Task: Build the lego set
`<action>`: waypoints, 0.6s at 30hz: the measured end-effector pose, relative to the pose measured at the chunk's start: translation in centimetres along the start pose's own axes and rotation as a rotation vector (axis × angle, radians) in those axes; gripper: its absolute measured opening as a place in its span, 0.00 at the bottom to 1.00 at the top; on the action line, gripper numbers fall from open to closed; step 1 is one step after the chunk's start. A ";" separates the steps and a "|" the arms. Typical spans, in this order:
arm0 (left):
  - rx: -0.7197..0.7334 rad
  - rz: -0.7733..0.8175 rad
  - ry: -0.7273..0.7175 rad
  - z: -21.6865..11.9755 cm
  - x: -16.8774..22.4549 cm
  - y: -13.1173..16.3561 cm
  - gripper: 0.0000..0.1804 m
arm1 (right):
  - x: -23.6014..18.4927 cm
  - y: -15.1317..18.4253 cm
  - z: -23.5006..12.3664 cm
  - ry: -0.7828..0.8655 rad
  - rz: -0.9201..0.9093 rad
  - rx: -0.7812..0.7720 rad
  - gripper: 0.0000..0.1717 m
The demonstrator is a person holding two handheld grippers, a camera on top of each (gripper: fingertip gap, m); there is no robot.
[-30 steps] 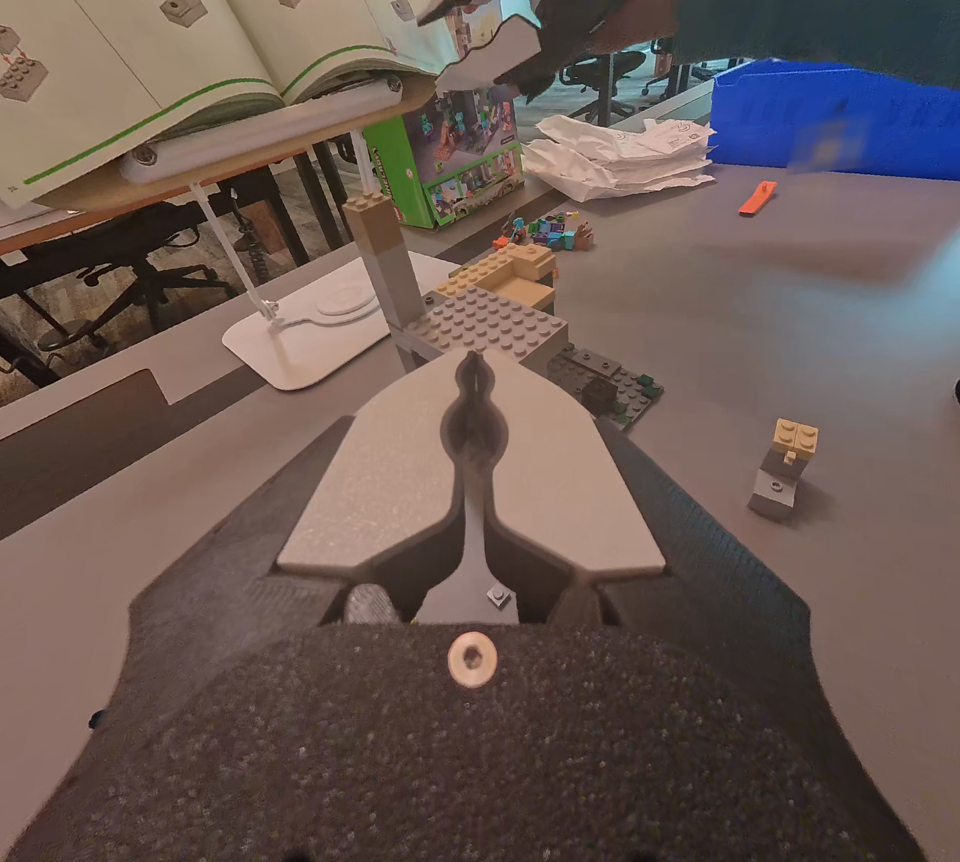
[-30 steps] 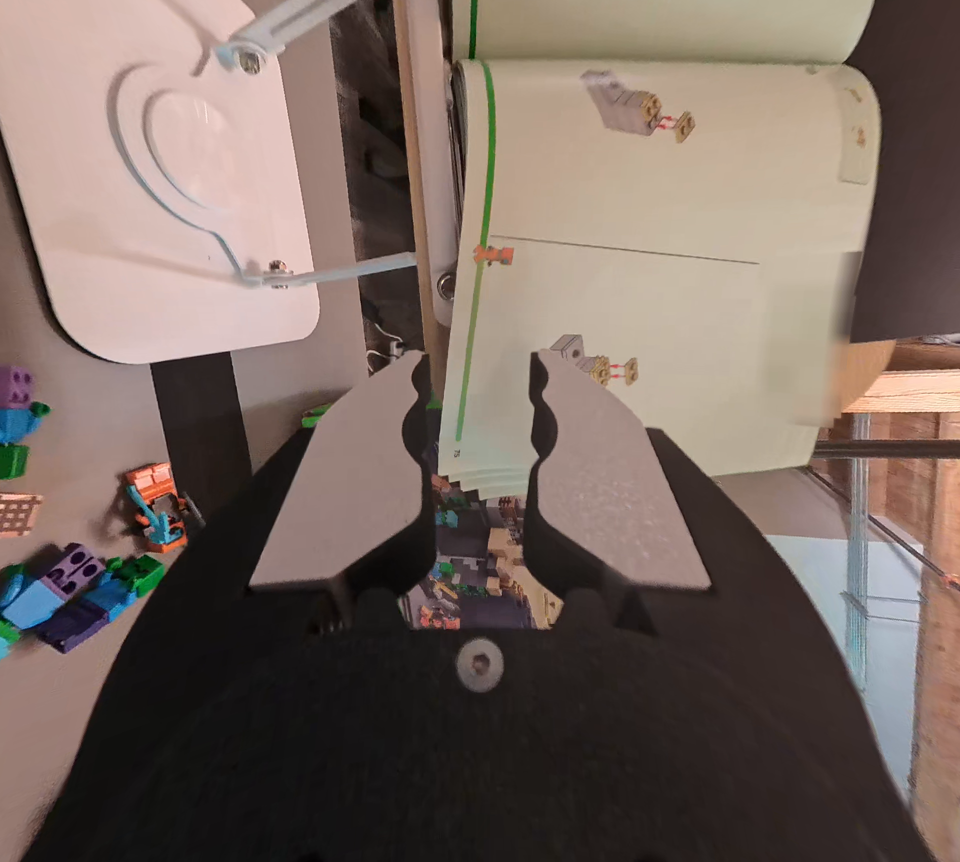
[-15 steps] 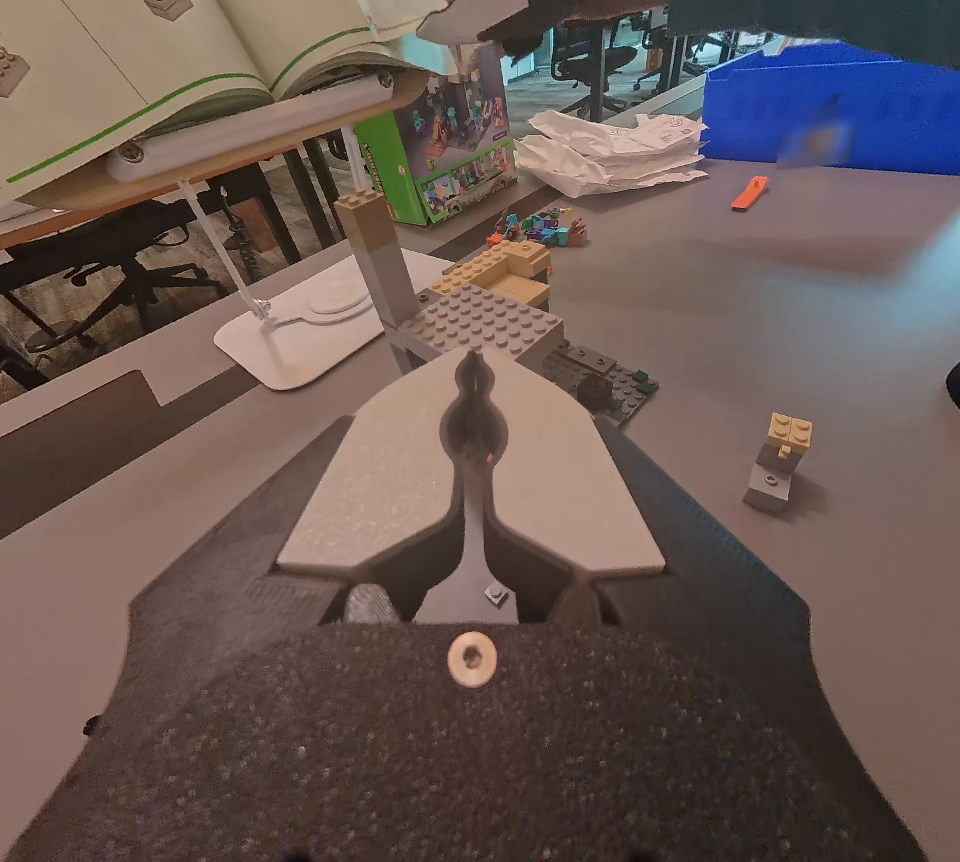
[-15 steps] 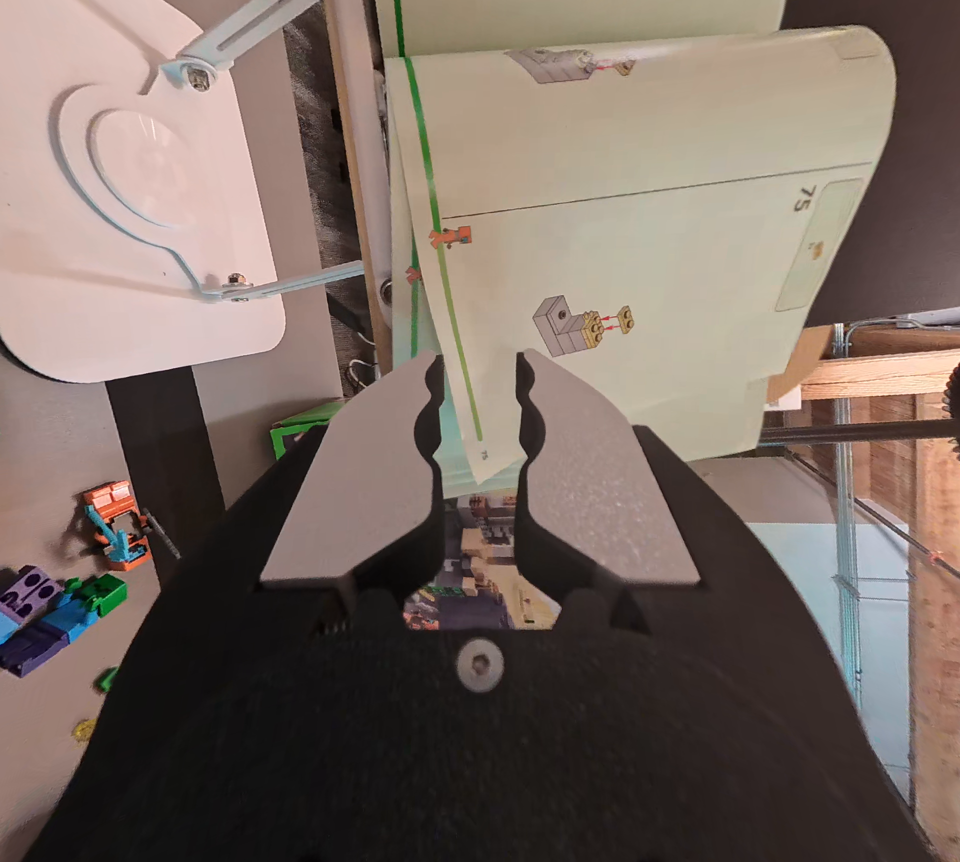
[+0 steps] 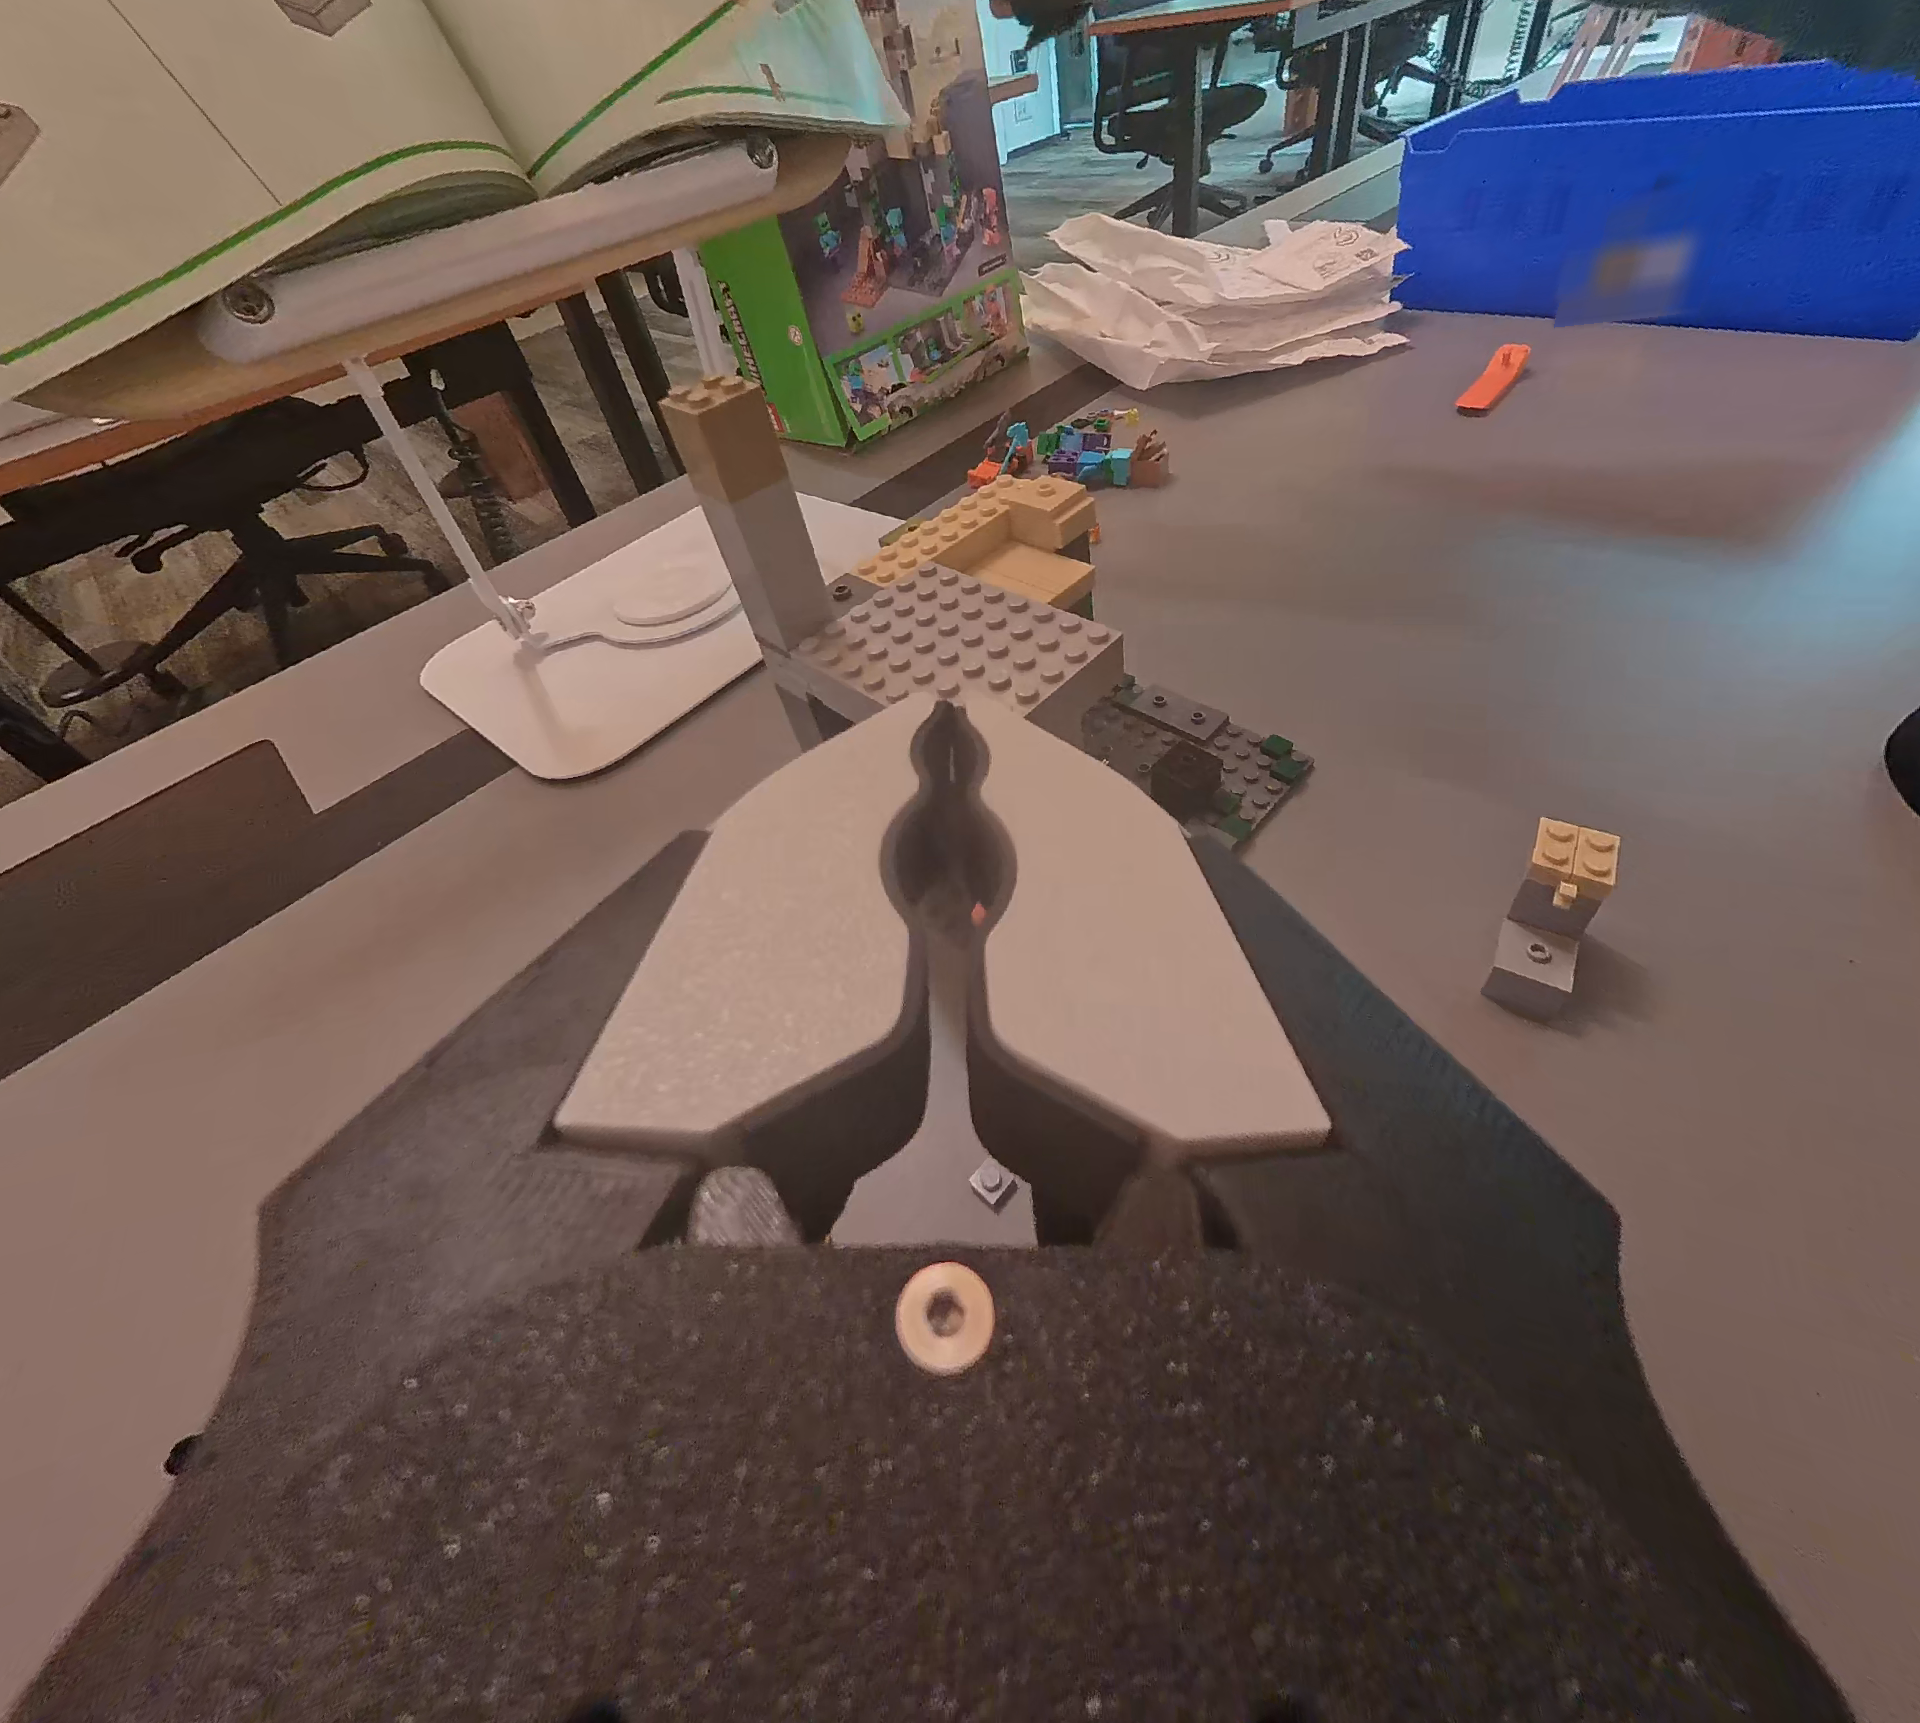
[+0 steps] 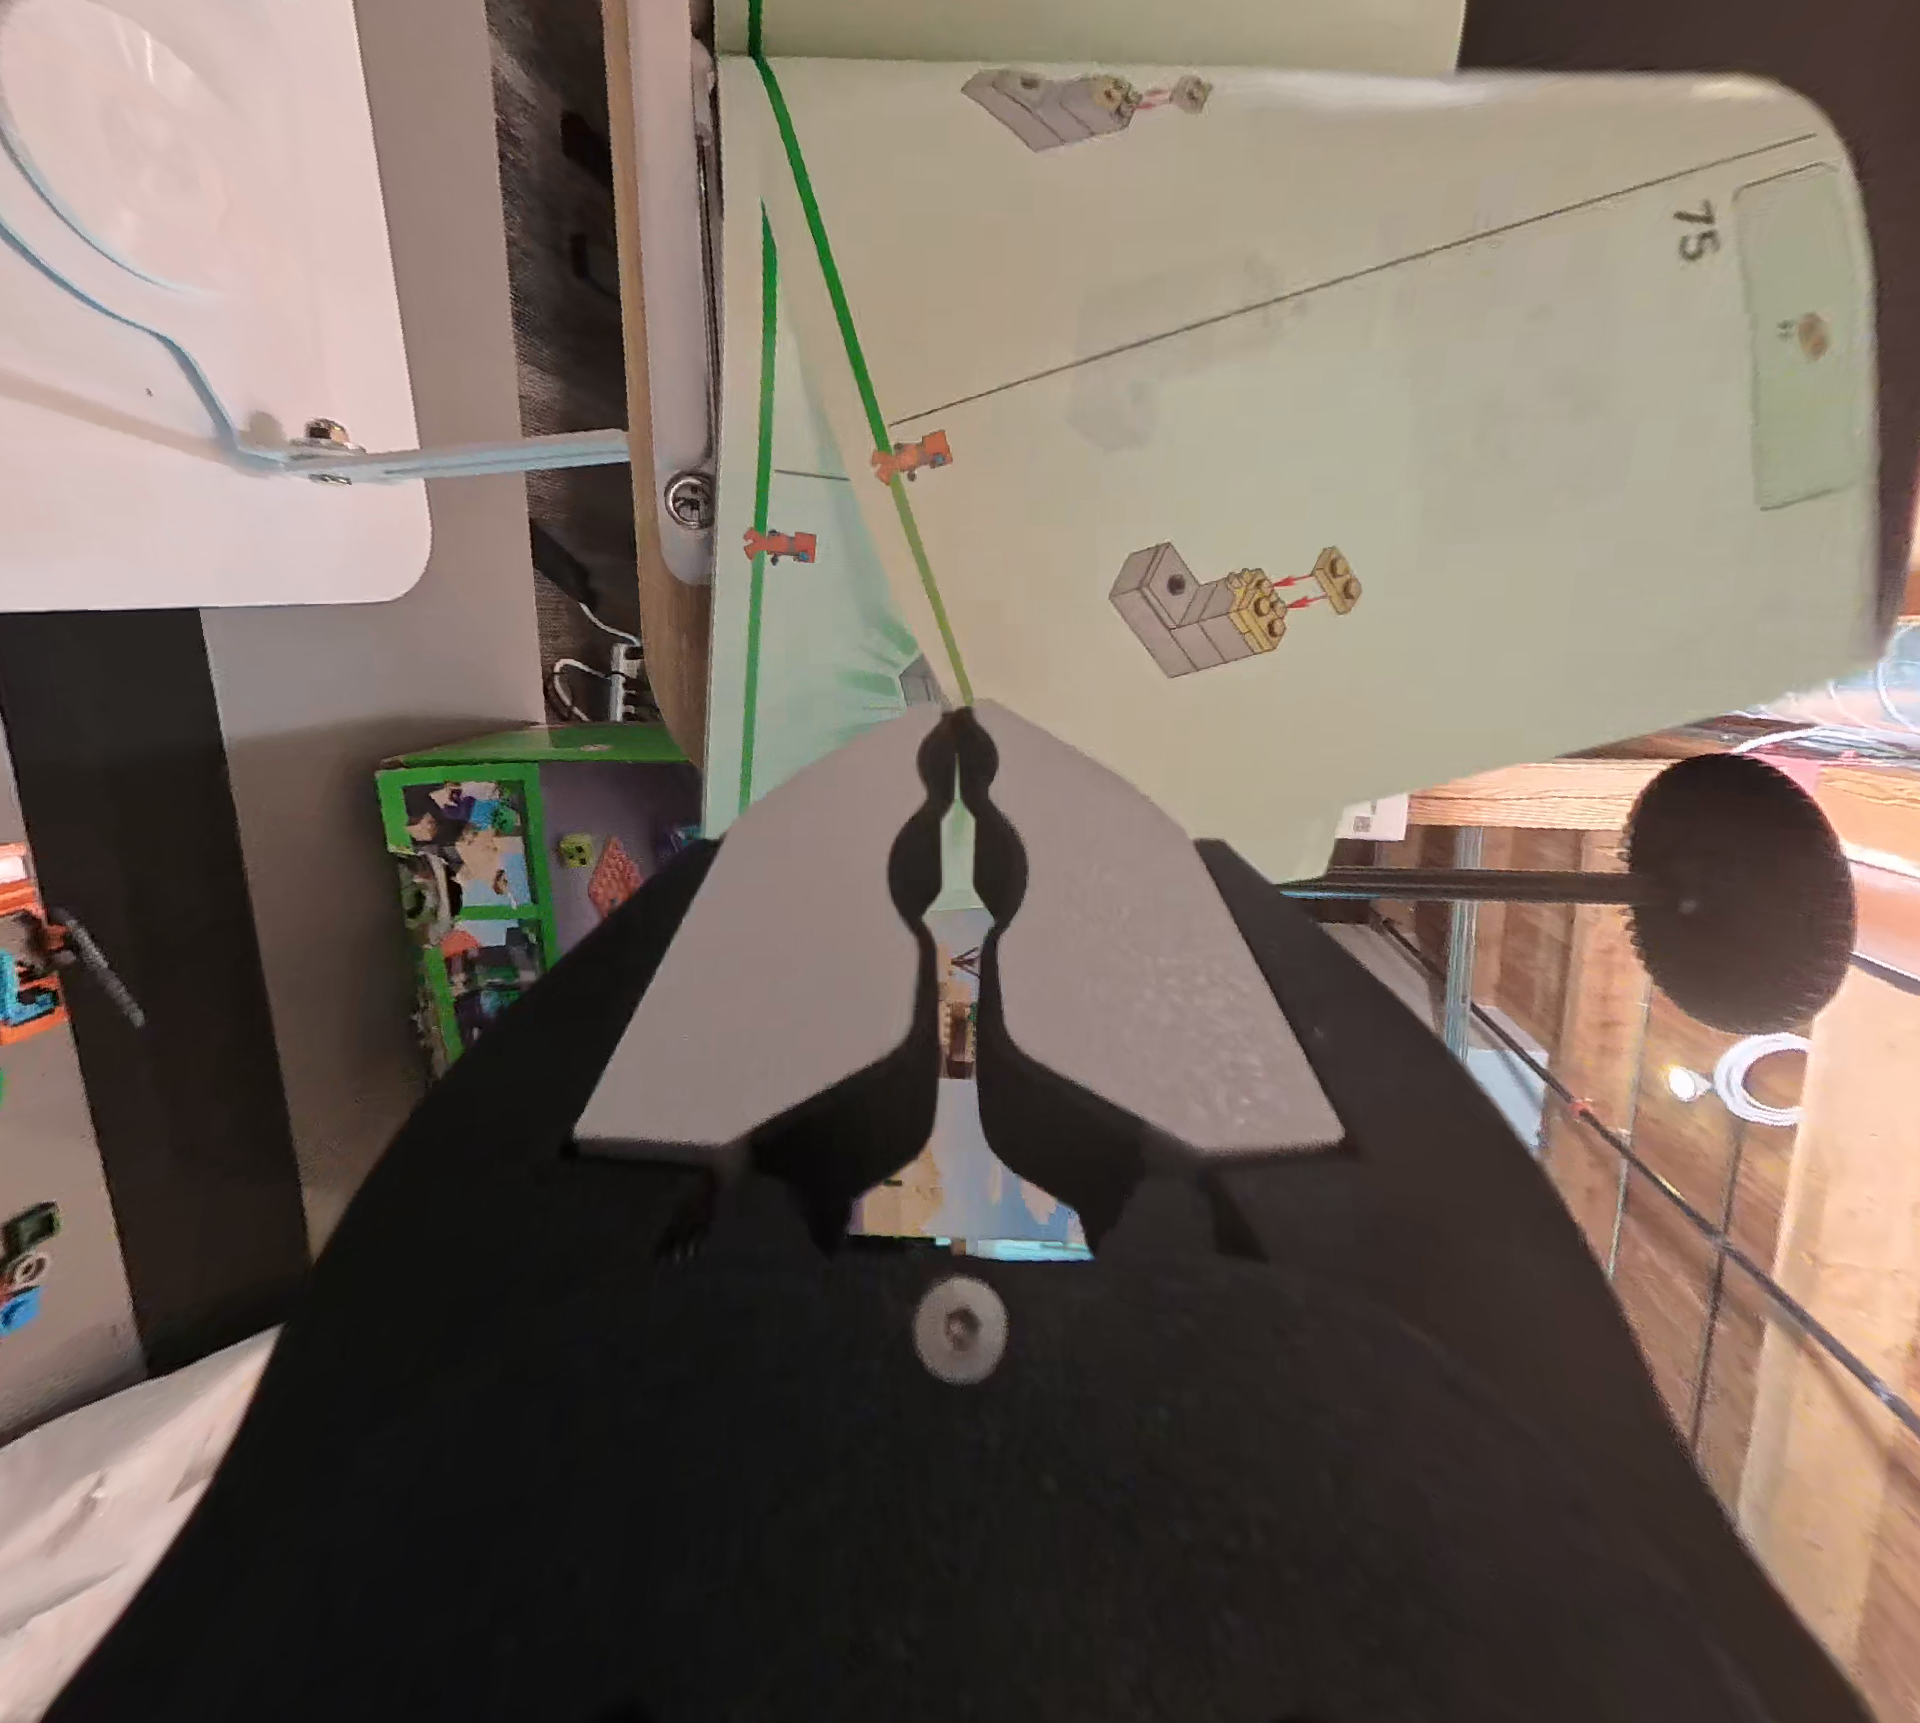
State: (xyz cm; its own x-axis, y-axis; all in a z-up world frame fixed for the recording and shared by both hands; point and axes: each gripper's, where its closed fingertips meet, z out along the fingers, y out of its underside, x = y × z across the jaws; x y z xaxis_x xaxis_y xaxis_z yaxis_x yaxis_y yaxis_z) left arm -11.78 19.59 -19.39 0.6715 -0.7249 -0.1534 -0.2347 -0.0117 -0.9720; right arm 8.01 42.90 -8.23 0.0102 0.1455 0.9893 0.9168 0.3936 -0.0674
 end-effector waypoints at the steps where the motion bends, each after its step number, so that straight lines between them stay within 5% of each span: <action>1: 0.000 0.000 0.000 0.0 0.0 0.0 0.00 | 0.1 -0.2 -0.2 0.002 -0.006 0.002 0.00; 9: -0.021 0.018 -0.025 0.0 -0.8 -1.1 0.00 | 1.5 -3.4 -1.4 0.068 0.001 0.074 0.00; 18: 0.019 0.124 -0.148 3.3 -5.8 -7.7 0.08 | 1.6 -7.3 -1.8 0.078 0.034 0.154 0.00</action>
State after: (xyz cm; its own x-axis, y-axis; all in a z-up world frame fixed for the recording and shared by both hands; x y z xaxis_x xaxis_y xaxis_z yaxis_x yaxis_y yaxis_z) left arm -11.53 26.19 -11.62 0.7347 -0.6106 -0.2955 -0.3098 0.0855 -0.9470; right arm 2.04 38.60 -5.93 0.0768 0.0924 0.9928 0.8433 0.5251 -0.1141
